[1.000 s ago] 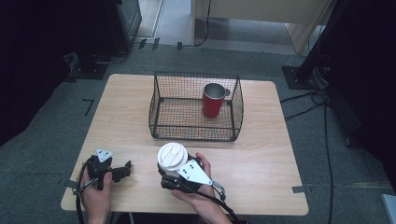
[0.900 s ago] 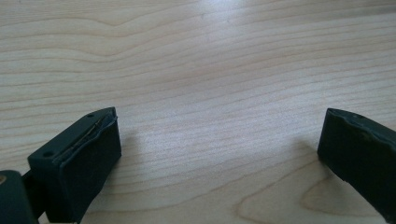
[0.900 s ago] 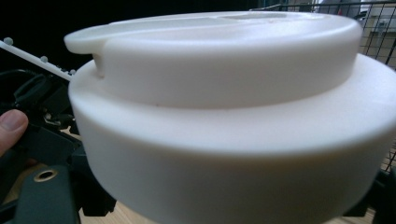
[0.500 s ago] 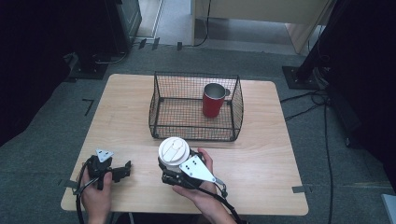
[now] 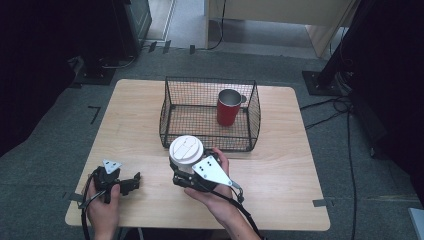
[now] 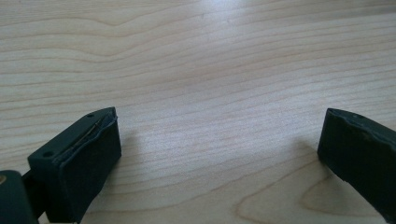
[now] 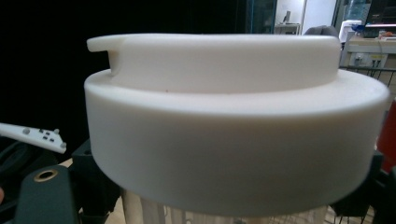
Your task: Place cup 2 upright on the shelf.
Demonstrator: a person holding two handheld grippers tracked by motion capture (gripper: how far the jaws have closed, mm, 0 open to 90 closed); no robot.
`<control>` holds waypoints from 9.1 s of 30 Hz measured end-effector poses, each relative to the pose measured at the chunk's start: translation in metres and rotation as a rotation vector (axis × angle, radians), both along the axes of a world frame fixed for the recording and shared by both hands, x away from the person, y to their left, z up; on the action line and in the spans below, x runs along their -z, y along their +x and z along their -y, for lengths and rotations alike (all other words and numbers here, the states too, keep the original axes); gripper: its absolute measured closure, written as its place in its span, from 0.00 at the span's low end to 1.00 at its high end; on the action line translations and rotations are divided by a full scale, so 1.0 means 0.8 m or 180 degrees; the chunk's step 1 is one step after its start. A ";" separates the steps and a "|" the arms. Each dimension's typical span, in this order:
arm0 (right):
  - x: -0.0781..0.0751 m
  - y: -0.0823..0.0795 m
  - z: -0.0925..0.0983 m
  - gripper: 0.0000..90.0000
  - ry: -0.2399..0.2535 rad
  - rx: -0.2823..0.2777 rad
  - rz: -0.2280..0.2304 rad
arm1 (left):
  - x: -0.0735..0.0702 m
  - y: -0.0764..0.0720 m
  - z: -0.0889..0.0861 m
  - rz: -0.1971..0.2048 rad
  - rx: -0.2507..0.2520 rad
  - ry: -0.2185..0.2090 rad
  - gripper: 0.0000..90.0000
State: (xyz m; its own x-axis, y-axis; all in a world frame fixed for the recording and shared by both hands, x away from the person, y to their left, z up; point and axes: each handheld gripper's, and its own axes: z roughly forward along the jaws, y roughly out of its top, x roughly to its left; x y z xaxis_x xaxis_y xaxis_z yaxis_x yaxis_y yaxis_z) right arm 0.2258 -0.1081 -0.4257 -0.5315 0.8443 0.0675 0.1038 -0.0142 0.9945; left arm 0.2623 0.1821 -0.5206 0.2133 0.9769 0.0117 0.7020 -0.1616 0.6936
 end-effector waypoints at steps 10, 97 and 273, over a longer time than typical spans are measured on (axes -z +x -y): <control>-0.031 0.019 0.001 0.18 0.0013 0.0066 0.0160 | 0.000 0.000 0.000 -0.0002 -0.0002 -0.0002 0.00; -0.031 0.242 -0.031 0.18 -0.0121 0.0699 0.0196 | 0.000 0.001 0.000 -0.0002 0.0007 0.0002 0.00; 0.089 0.004 0.308 0.00 -0.0472 0.1554 -0.0523 | 0.000 0.002 0.003 -0.0001 -0.0001 0.0002 0.00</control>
